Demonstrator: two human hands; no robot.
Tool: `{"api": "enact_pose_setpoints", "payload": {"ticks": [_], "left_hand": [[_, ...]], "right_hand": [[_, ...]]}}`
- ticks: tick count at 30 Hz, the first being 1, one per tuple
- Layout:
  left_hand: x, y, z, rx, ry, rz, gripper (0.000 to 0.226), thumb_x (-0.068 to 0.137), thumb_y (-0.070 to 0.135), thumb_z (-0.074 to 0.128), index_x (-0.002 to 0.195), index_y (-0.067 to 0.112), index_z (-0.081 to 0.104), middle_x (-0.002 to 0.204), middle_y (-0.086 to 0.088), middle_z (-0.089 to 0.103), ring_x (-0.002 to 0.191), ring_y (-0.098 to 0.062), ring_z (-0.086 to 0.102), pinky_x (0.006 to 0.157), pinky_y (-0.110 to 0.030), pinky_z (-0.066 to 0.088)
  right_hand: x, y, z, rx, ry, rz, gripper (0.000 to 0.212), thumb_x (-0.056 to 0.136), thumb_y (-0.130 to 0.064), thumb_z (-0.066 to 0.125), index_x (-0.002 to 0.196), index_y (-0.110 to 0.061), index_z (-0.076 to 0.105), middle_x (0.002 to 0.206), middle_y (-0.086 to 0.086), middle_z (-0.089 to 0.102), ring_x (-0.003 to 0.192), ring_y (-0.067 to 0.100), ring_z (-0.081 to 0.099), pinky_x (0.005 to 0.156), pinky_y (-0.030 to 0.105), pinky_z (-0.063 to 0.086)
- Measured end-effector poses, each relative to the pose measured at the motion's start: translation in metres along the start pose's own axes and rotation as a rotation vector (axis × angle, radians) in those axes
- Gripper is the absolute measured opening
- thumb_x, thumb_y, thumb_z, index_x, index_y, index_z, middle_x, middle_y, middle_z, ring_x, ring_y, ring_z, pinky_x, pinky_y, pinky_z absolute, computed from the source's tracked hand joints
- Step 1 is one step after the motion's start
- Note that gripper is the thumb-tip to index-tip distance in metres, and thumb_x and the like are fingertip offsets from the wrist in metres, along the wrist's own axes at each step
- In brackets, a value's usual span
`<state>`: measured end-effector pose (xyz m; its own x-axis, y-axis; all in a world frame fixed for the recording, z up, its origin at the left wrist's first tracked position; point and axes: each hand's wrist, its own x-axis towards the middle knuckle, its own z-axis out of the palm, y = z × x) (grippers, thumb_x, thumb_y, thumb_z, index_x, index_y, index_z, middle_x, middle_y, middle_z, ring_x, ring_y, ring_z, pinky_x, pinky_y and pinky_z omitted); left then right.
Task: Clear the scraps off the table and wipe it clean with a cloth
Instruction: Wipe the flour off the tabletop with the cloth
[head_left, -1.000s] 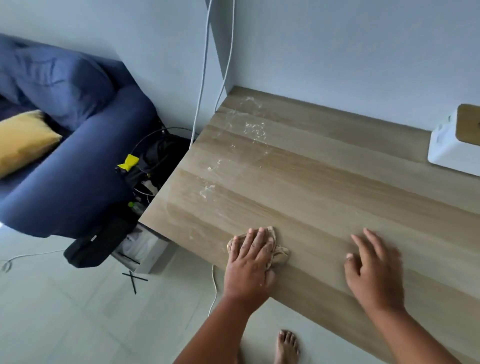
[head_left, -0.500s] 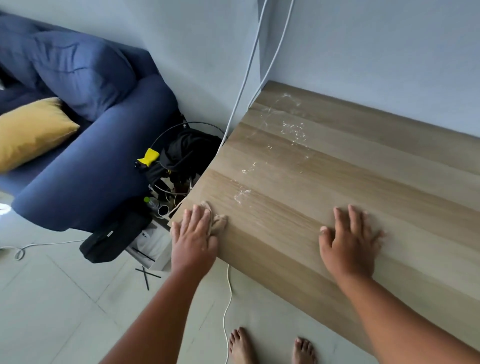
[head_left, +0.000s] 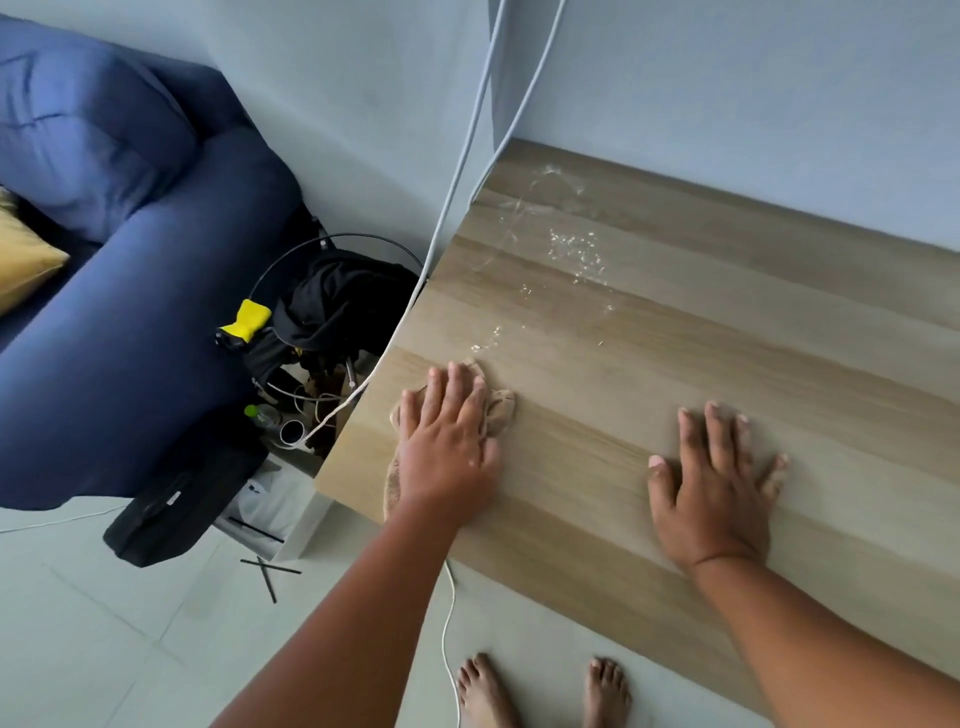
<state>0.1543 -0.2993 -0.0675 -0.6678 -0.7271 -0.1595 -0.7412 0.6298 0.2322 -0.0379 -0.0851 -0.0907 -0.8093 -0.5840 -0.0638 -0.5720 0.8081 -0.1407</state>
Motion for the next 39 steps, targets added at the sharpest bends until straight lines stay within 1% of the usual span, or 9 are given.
{"api": "enact_pose_setpoints", "payload": {"ticks": [5,10,14,17,20,22,27,32,39], "left_hand": [[-0.029,0.038,0.023,0.001,-0.019,0.376,0.070,0.086,0.042,0.046,0.153,0.022,0.043,0.169,-0.003,0.018,0.158,-0.025,0.007,0.123,-0.058,0.015],[-0.063,-0.003,0.022,0.019,-0.042,0.504,0.077,0.083,0.038,0.057,0.157,0.026,0.036,0.170,0.001,0.013,0.158,-0.020,0.006,0.124,-0.056,0.019],[-0.058,-0.045,0.008,0.015,-0.005,0.425,0.081,0.082,0.036,0.056,0.159,0.026,0.032,0.170,0.001,0.014,0.158,-0.020,0.009,0.123,-0.055,0.018],[-0.032,-0.062,-0.003,0.007,0.019,0.246,0.078,0.083,0.039,0.046,0.158,0.023,0.034,0.170,0.001,0.014,0.158,-0.018,0.006,0.124,-0.055,0.016],[0.002,-0.045,-0.006,-0.027,0.029,0.028,0.076,0.085,0.040,0.037,0.159,0.026,0.030,0.171,0.000,0.009,0.158,-0.014,-0.004,0.127,-0.049,0.005],[0.023,-0.024,-0.005,-0.046,0.027,-0.032,0.074,0.086,0.041,0.035,0.159,0.027,0.029,0.171,-0.001,0.007,0.158,-0.015,-0.005,0.127,-0.048,0.001],[0.031,0.032,0.007,0.014,-0.042,0.220,0.073,0.090,0.045,0.034,0.160,0.027,0.026,0.170,0.001,0.003,0.158,-0.018,-0.007,0.127,-0.050,0.001],[-0.012,0.071,0.026,0.057,-0.082,0.495,0.073,0.087,0.044,0.044,0.158,0.026,0.034,0.170,-0.001,0.010,0.158,-0.021,0.000,0.125,-0.055,0.010],[-0.050,0.014,0.021,0.097,-0.076,0.711,0.077,0.083,0.043,0.054,0.156,0.025,0.037,0.170,0.000,0.015,0.158,-0.022,0.007,0.124,-0.057,0.016]], "right_hand": [[-0.001,0.000,-0.002,-0.003,-0.007,0.005,0.074,0.089,-0.056,0.034,0.157,-0.027,0.036,0.171,0.000,0.018,0.158,0.030,0.009,0.122,0.069,0.003],[-0.001,-0.002,-0.006,-0.019,-0.023,0.003,0.075,0.089,-0.057,0.030,0.158,-0.028,0.035,0.171,0.000,0.017,0.158,0.029,0.008,0.122,0.068,0.004],[0.001,0.000,-0.004,-0.023,-0.022,-0.006,0.074,0.091,-0.058,0.030,0.158,-0.028,0.033,0.171,0.000,0.016,0.159,0.029,0.007,0.121,0.069,0.004],[0.001,0.000,0.000,-0.029,-0.003,-0.017,0.072,0.092,-0.057,0.031,0.158,-0.027,0.033,0.171,0.000,0.016,0.158,0.030,0.008,0.121,0.070,0.003],[0.002,0.003,0.004,-0.029,0.019,-0.019,0.071,0.092,-0.056,0.034,0.157,-0.027,0.034,0.170,0.000,0.018,0.158,0.031,0.011,0.121,0.070,0.004],[0.001,0.004,0.006,-0.033,0.029,-0.017,0.071,0.092,-0.055,0.036,0.157,-0.027,0.035,0.170,0.000,0.019,0.158,0.031,0.011,0.121,0.071,0.006],[0.002,0.005,0.008,-0.042,0.037,-0.020,0.071,0.092,-0.056,0.037,0.157,-0.028,0.033,0.170,0.000,0.018,0.158,0.031,0.012,0.121,0.070,0.006],[0.002,0.004,0.006,-0.043,0.025,-0.018,0.071,0.092,-0.056,0.034,0.157,-0.028,0.032,0.170,-0.001,0.018,0.158,0.030,0.011,0.121,0.070,0.006],[0.000,0.004,0.004,-0.029,0.003,-0.013,0.071,0.093,-0.056,0.032,0.159,-0.029,0.029,0.171,-0.002,0.014,0.159,0.028,0.005,0.122,0.069,0.004]]}}
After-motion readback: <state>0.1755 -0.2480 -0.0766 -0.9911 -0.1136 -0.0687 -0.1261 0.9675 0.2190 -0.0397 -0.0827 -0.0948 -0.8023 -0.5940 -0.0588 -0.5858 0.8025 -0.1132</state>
